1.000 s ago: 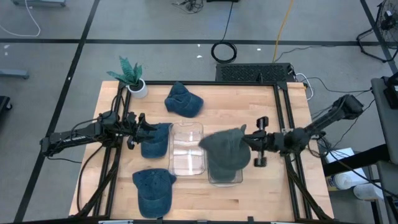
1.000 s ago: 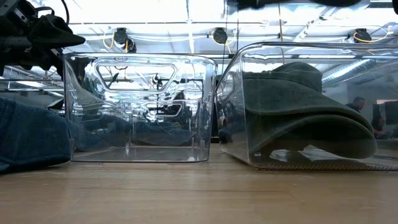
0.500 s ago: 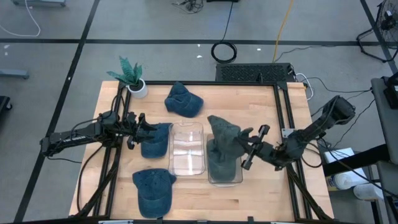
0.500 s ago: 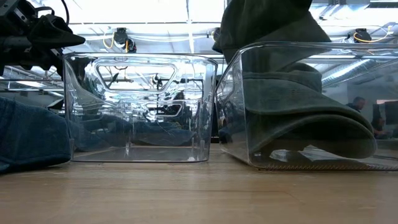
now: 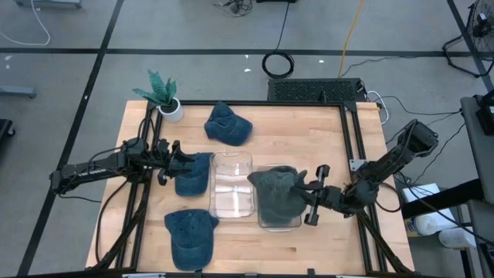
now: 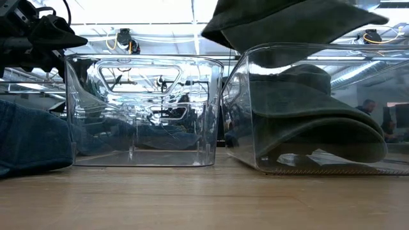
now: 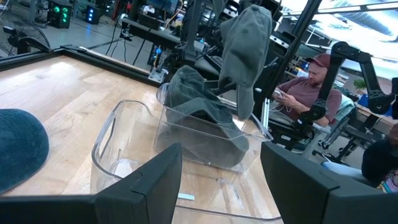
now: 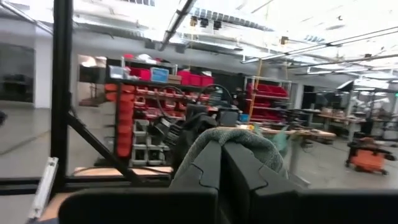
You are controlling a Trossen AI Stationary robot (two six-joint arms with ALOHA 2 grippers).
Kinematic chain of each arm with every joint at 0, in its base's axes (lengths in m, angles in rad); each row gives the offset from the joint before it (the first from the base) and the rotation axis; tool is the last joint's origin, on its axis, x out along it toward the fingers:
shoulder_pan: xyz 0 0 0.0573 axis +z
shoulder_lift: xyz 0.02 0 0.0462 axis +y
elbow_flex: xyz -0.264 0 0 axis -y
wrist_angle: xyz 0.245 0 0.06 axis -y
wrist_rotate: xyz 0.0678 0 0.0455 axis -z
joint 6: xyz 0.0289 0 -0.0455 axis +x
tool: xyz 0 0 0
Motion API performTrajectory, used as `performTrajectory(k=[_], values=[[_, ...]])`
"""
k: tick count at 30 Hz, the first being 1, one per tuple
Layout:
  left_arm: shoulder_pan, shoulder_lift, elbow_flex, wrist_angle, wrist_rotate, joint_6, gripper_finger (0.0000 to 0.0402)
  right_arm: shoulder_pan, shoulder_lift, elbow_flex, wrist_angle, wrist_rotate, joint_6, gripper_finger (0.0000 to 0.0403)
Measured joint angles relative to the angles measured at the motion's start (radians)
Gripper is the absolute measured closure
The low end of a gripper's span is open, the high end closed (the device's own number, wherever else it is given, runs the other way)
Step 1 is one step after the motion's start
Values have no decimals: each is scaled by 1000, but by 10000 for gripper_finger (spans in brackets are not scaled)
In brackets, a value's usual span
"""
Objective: Pick & Place hat
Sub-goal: Put the gray cap into the right transparent bin
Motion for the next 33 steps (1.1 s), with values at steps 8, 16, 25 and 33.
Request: performTrajectory(k=[8, 16, 25, 33], values=[[0, 0, 0, 0, 0, 0, 174, -13, 82, 0, 11, 81, 87, 403], [0, 0, 0, 0, 0, 0, 174, -8, 174, 0, 5, 176, 200, 403], [0, 0, 0, 0, 0, 0, 174, 56, 192, 0, -181, 176, 396, 403], [0, 0, 0, 0, 0, 0, 174, 68, 192, 0, -192, 179, 364, 403]])
